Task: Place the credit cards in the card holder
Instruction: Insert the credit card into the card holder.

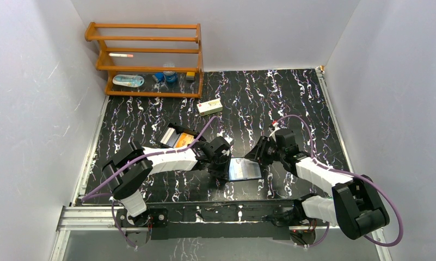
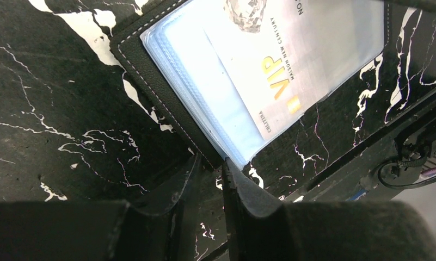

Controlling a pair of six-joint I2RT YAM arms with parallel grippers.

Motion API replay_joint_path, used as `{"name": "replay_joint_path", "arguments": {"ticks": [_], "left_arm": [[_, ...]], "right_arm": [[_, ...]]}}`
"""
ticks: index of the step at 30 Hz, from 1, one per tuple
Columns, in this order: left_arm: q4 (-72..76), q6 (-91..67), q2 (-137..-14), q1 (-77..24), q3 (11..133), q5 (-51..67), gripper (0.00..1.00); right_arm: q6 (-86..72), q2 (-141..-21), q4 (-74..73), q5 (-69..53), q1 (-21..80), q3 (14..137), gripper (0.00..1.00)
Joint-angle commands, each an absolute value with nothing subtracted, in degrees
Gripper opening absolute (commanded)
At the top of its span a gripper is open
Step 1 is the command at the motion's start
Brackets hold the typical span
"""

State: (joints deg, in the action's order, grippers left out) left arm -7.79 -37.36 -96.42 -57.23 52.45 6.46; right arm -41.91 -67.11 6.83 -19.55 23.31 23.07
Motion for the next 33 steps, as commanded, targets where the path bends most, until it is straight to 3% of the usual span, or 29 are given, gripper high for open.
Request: {"name": "replay_joint_path", "arguments": {"ticks": [1,13,23,33], "left_arm": [[-8.4,-38.3,-94.9,-57.5,51.5,1.6,0.19],[-7.4,-36.6,-96.5,-57.5,52.1,3.8,0.18],[-7.6,-35.5,-97.1,-57.5,52.6,3.7,0.18],[-10.3,-35.0,-95.0,-57.5,53.1,2.4,0.2]], "right_arm": [[-42.0,-67.2,3.6,-18.1,23.6,24.7,0.43],[-46.9,-74.7,8.2,-13.4,31.6,25.0,0.41],[-48.4,-76.2,10.1,-11.7,37.3,26.9,0.33],[-45.2,-72.4,3.7,-9.4,37.3,29.0,0.37]]}}
